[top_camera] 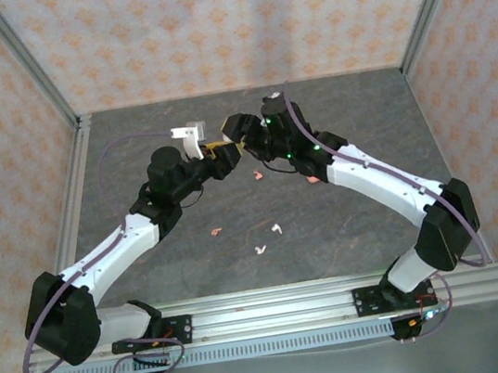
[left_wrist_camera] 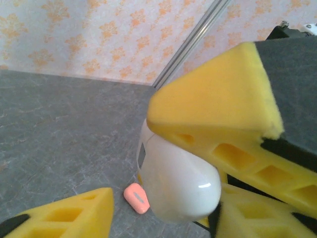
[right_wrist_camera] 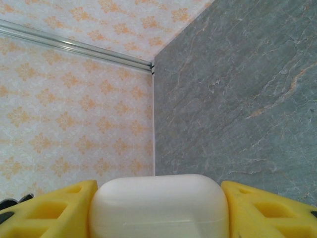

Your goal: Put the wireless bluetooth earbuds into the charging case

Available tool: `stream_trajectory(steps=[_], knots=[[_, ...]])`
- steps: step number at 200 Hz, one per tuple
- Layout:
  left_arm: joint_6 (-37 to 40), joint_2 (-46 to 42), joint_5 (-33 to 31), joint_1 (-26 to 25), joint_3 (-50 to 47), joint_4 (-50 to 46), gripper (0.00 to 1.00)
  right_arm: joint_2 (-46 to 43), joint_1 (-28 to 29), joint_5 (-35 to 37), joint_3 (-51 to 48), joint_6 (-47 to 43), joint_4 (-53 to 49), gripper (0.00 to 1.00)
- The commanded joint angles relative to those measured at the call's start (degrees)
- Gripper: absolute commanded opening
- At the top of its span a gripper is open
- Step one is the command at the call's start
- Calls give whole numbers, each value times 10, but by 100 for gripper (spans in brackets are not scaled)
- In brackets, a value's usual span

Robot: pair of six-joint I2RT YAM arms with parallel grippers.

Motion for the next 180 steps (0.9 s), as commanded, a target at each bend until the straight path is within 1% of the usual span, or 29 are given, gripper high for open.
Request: stream_trajectory(steps=[1, 32, 42, 61, 75, 85, 96, 120, 141, 158, 170, 180], knots=[[-4, 8, -16, 0, 35, 45, 45, -28, 0, -8, -15, 4, 6, 60], [-17, 12, -10, -1, 40, 50, 32, -34, 0, -19, -16, -4, -2, 60], [-17, 9, -12, -2, 39, 49, 27, -35, 0, -24, -20, -2, -1, 61], [-17, -2, -20, -1, 34, 47, 17, -43, 0, -30, -26, -1, 7, 63], [-16, -11, -25, -1, 28, 46, 13, -50, 0, -30, -25, -8, 7, 64], [-9, -16, -25, -2, 32, 29, 10, -55, -1, -30, -24, -16, 5, 65], [12, -20, -21, -2, 50, -14, 6, -61, -5, -36, -19, -29, 4, 68], [38, -24, 5, 1, 90, -84, 3, -80, -31, -72, -3, -60, 9, 79], [39, -25, 30, 11, 120, -119, 1, -90, -80, -137, 33, -114, -2, 82], [10, -20, 71, 30, 138, -113, 0, -92, -121, -195, 58, -131, -14, 82], [-30, -13, 107, 45, 148, -88, 0, -95, -142, -237, 50, -115, 17, 82], [-65, -7, 125, 53, 156, -71, 0, -96, -152, -263, 35, -93, 57, 82]])
